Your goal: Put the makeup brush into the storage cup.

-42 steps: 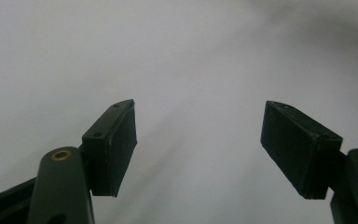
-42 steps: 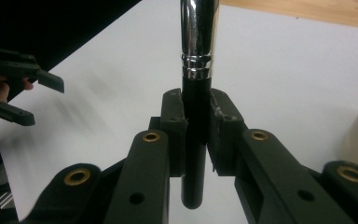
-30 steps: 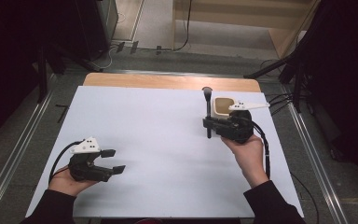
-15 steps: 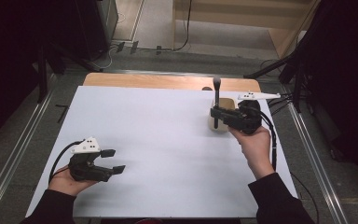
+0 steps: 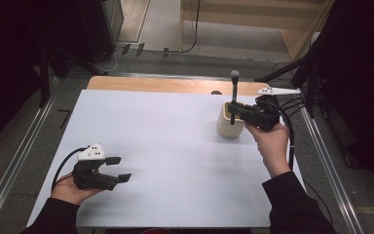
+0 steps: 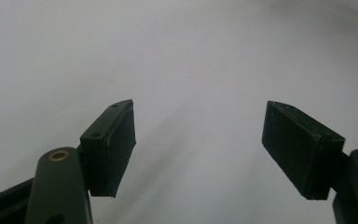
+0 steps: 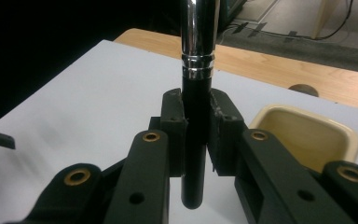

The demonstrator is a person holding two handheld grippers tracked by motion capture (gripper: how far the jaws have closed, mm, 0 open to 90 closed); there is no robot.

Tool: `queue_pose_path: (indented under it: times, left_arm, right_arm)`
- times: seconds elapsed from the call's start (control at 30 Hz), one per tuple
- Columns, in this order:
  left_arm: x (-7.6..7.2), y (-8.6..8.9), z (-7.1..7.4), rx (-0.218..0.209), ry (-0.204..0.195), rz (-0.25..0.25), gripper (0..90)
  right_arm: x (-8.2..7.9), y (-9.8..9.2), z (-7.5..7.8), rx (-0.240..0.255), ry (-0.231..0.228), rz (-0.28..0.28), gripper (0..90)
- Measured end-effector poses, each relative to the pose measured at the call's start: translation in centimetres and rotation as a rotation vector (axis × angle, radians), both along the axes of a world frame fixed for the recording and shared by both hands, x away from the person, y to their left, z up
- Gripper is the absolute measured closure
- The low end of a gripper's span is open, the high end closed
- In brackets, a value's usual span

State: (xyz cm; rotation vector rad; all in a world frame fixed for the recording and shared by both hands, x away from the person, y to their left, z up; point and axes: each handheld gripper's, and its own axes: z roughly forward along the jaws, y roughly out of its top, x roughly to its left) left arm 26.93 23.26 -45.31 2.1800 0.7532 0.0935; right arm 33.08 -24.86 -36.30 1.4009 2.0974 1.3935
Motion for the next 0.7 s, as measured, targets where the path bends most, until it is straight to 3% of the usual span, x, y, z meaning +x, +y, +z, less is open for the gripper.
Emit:
queue_pose_path:
  times: [0.37, 0.7]
  left_arm:
    - [0.0, 0.1, 0.0, -0.004, 0.003, 0.008, 26.5]
    - [0.0, 0.1, 0.0, -0.005, 0.003, 0.005, 26.5]
  right_arm:
    - [0.7, -0.9, 0.6, -0.002, -0.022, -0.044, 79.0]
    - [2.3, -1.6, -0.1, -0.016, -0.017, -0.103, 79.0]
